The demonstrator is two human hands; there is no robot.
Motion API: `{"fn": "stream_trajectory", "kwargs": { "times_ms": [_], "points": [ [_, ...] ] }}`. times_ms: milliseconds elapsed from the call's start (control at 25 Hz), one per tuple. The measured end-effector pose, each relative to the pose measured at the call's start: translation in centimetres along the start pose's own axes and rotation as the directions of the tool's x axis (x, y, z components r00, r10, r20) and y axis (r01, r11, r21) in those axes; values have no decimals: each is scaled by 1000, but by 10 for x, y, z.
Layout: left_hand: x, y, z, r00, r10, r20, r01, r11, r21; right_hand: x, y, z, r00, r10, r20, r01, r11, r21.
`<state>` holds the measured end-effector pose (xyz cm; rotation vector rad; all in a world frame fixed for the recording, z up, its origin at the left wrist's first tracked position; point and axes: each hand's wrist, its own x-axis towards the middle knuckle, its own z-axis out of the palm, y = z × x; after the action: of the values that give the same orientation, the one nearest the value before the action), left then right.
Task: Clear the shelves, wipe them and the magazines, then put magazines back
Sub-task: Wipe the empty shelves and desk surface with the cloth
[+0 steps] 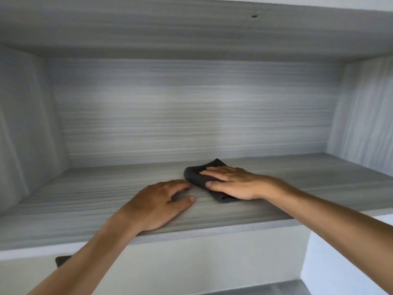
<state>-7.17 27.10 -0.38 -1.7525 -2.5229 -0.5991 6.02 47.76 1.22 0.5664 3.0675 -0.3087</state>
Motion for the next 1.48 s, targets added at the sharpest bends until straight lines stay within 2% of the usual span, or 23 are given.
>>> {"fn": "stream_trajectory", "kwargs": {
  "times_ms": [40, 120, 200, 240, 320, 400, 520, 600, 680, 760, 840, 960, 1080, 1120, 1160, 1240, 1320, 1440, 1480],
  "points": [
    [-1, 0, 0, 1000, 1, -2, -1, 1000, -5, -1, 13, -6, 1000, 13, 0, -13, 1000, 7],
    [-2, 0, -1, 1000, 3, 3, -3, 1000, -19, 3, 49, -18, 987, 158, -28, -157, 987, 18],
    [1, 1, -2, 1000, -4, -26, 3, 1000, -27, 18, 71, -21, 956, 288, -57, -290, 957, -28],
    [2, 0, -2, 999, -11, -49, 9, 1000, -26, 30, 71, -20, 951, 304, -60, -308, 949, -62],
    [4, 2, -1, 997, -15, -70, 14, 1000, -8, 50, 51, -13, 960, 273, -64, -277, 958, -78],
    [3, 3, 0, 995, -15, -102, 16, 1000, 17, 57, 16, -3, 982, 181, -59, -186, 979, -80],
    [1, -2, 1, 974, -53, -220, 74, 993, 89, 21, -21, 6, 999, -27, -44, 25, 999, -45],
    [0, -4, 0, 968, -74, -241, 104, 988, 118, -17, -6, 9, 994, -82, -74, 81, 997, -18],
    [0, -6, -1, 970, -72, -234, 104, 986, 127, -45, 43, -1, 986, 63, -155, -66, 998, -12],
    [1, -3, 1, 970, -64, -235, 99, 985, 141, -62, 89, -15, 926, 319, -200, -330, 944, -25],
    [2, -3, 2, 969, -69, -237, 107, 983, 150, -57, 102, -15, 872, 450, -193, -465, 884, -41],
    [3, -4, 2, 971, -82, -224, 117, 983, 145, -38, 62, 0, 908, 361, -212, -376, 926, -37],
    [0, -4, 1, 972, -79, -219, 117, 979, 167, -50, -22, 23, 955, 109, -277, -129, 990, -57],
    [-1, -3, 1, 972, -77, -222, 119, 976, 185, -62, -42, 33, 936, 31, -350, -64, 995, -82],
    [-1, -3, 2, 972, -70, -224, 116, 973, 202, -76, -53, 44, 880, -39, -473, -22, 992, -122],
    [-2, -4, 2, 973, -45, -226, 98, 969, 227, -102, -43, 62, 689, -113, -716, -49, 978, -202],
    [-2, -4, 2, 975, -25, -222, 80, 967, 242, -125, 0, 64, 553, -61, -831, -182, 964, -192],
    [-2, -2, 3, 973, -24, -229, 85, 961, 262, -148, 49, 61, 465, 101, -880, -376, 922, -93],
    [-3, -1, 3, 972, -29, -234, 94, 958, 270, -149, 48, 64, 412, 140, -900, -432, 900, -58]
  ]
}}
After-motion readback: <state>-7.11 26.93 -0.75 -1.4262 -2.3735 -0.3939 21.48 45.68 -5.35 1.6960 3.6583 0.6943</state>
